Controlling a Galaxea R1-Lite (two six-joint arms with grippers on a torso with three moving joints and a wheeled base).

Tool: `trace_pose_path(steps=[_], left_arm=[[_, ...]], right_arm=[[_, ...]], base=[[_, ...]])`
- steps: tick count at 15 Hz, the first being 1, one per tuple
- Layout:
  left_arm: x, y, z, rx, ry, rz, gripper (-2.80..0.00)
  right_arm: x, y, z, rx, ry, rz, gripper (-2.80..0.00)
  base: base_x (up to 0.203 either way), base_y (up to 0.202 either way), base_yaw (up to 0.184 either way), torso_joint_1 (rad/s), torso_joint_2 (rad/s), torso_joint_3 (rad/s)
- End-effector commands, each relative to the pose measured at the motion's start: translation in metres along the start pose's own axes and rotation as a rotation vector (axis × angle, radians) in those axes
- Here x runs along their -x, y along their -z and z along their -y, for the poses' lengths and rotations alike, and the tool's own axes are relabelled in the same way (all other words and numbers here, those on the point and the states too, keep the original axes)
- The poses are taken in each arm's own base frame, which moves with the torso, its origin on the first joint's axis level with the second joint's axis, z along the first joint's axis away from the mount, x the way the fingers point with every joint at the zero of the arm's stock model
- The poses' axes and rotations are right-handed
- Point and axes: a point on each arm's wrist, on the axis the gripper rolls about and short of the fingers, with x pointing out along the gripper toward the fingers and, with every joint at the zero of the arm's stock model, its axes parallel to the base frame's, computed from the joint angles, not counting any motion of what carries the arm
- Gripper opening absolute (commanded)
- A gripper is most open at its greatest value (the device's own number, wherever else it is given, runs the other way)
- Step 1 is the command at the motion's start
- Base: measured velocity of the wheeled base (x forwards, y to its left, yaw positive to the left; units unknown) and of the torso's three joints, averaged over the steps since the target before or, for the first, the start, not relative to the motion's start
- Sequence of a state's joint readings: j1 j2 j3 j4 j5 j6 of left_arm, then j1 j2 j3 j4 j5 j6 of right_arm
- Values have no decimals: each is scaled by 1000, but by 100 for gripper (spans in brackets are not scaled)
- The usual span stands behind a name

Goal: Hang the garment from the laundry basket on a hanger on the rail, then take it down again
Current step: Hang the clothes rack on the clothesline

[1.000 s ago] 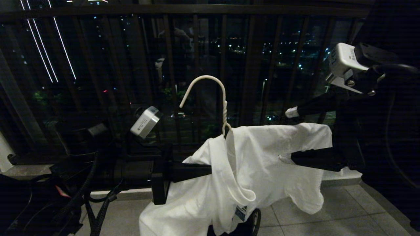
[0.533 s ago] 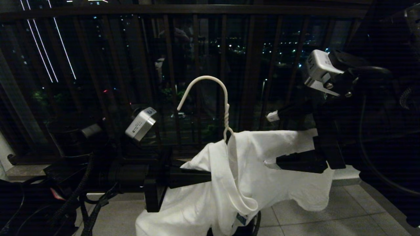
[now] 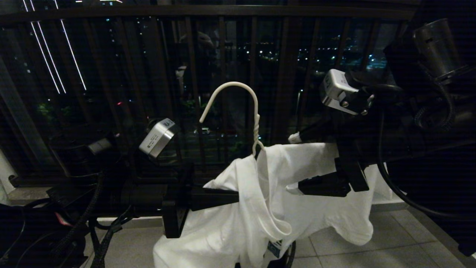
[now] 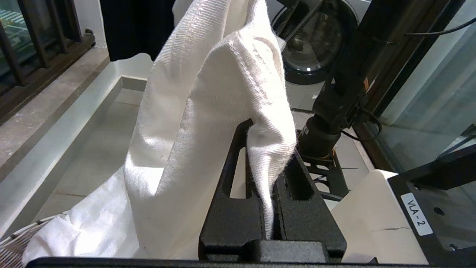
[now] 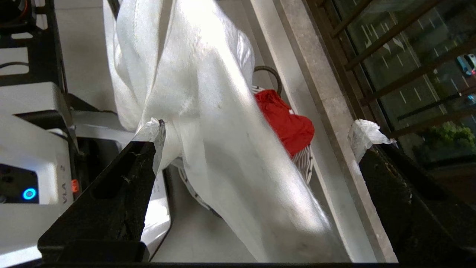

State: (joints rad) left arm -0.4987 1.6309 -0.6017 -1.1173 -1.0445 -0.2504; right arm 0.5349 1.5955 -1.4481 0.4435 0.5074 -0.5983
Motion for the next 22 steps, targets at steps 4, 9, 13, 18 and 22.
trace_pose_path(steps=[4,9,13,18,22], left_arm=[[-1,-5,-2,-12,-28,15,-280],[-2,-10,-2,16,-49,3,-280],[-2,-15,-3,51,-83,-13,-280],[1,-19,-3,36,-102,-4,-280],[2,-19,-3,34,-102,-2,-280]], right_arm=[[-7,-1,2,14,-21,29,0],[-5,-2,1,18,-26,35,-280],[-2,-4,-4,26,-35,40,-280],[-2,-7,-8,34,-42,45,-280],[0,-8,-9,37,-38,47,-280]], base=[[0,0,0,0,0,0],[0,0,0,0,0,0],[0,0,0,0,0,0],[0,0,0,0,0,0],[0,0,0,0,0,0]])
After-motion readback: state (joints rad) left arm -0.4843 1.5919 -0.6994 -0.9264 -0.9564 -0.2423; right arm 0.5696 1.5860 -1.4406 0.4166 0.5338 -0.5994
